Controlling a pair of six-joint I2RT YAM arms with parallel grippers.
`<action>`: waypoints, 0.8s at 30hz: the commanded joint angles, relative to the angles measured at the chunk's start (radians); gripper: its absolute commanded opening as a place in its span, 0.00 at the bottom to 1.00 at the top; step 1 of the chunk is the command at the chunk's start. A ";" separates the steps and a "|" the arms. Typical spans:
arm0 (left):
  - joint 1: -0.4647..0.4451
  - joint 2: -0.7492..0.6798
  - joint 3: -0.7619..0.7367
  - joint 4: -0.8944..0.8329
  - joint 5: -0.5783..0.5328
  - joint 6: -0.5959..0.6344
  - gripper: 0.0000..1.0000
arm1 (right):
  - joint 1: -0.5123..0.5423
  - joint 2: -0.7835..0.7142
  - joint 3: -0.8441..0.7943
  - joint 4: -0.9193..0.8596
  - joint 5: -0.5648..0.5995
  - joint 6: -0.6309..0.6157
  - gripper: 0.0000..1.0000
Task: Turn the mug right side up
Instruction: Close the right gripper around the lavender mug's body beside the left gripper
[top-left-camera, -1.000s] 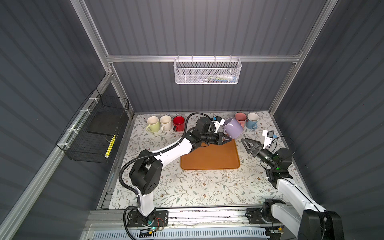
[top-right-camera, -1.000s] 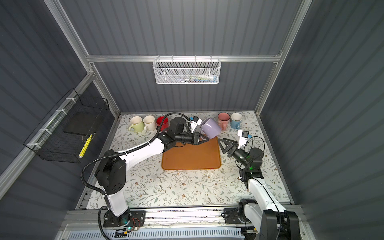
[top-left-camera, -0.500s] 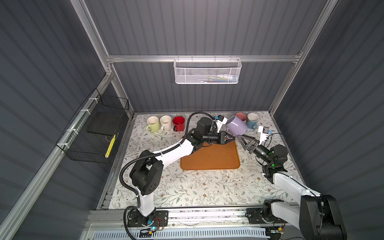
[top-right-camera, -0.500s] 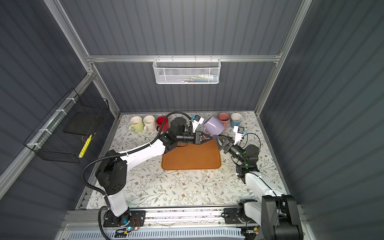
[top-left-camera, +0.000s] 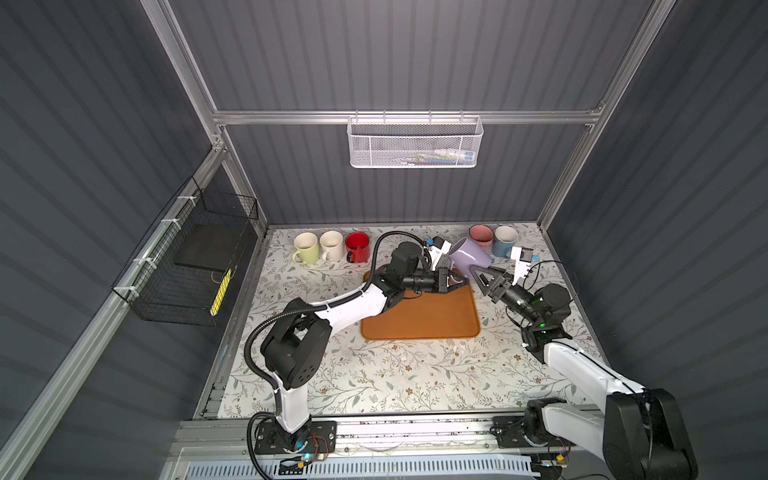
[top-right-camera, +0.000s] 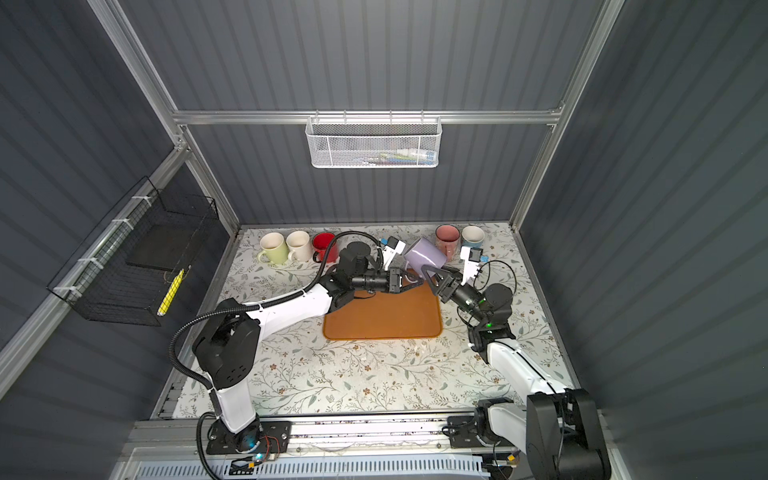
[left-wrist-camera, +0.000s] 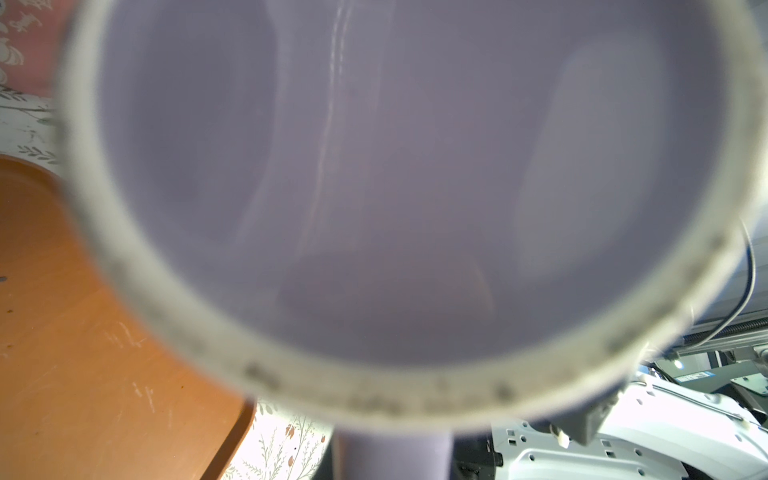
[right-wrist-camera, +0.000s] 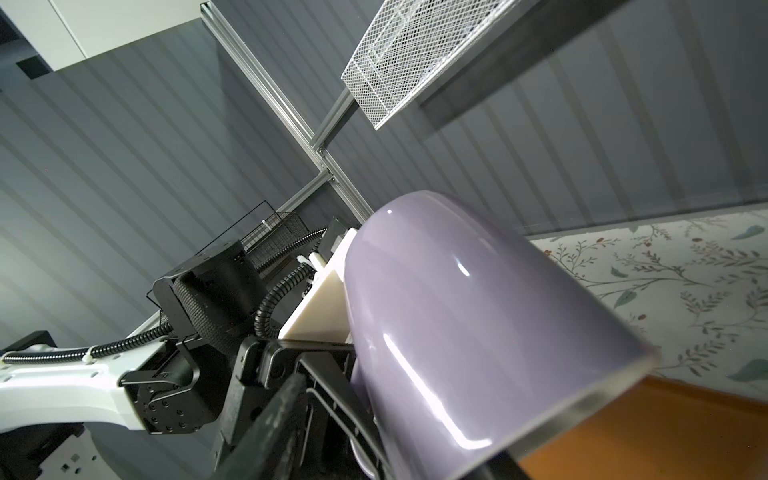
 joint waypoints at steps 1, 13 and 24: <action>-0.010 0.004 0.035 0.105 0.030 -0.008 0.00 | 0.014 0.026 0.037 0.076 0.009 -0.019 0.46; -0.022 0.027 0.046 0.147 0.037 -0.055 0.00 | 0.020 0.121 0.055 0.287 0.006 0.049 0.32; -0.023 0.036 0.069 0.133 0.048 -0.065 0.00 | 0.022 0.154 0.092 0.335 -0.019 0.078 0.18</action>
